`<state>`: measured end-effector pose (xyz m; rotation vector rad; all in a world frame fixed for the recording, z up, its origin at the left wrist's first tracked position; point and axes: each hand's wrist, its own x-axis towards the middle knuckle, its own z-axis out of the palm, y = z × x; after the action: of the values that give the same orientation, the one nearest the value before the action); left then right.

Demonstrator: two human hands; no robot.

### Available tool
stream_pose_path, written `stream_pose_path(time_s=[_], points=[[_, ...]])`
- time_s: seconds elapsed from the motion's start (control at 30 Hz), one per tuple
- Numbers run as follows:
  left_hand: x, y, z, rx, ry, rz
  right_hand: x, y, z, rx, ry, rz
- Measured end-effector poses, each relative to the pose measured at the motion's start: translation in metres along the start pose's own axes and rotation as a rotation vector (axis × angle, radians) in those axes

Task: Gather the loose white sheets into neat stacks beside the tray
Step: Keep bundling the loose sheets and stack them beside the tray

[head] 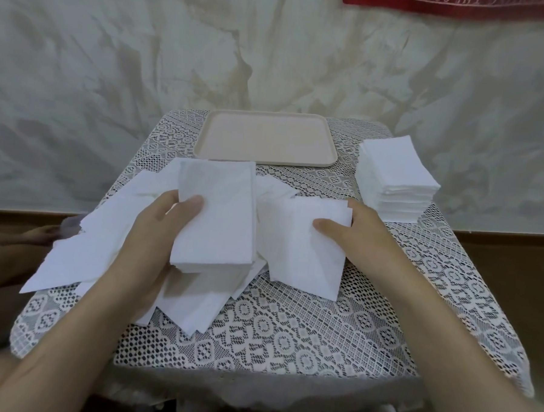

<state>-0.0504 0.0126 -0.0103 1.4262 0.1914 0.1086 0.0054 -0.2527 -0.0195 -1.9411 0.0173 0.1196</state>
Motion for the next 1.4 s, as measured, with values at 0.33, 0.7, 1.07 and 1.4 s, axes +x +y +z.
stream_pose_path(time_s=[0.33,0.7,1.07,1.4], points=[[-0.003,0.004,0.001,0.002,0.007,0.003,-0.007,0.001,-0.002,0.001,-0.158,0.063],[-0.008,0.007,-0.001,0.042,-0.008,0.01,-0.01,0.0,-0.01,0.015,-0.233,0.226],[-0.01,0.004,-0.002,0.065,-0.005,0.009,-0.018,-0.001,-0.004,-0.032,-0.125,0.009],[0.002,-0.008,0.005,0.058,0.032,0.022,-0.023,-0.035,-0.008,0.522,-0.168,-0.089]])
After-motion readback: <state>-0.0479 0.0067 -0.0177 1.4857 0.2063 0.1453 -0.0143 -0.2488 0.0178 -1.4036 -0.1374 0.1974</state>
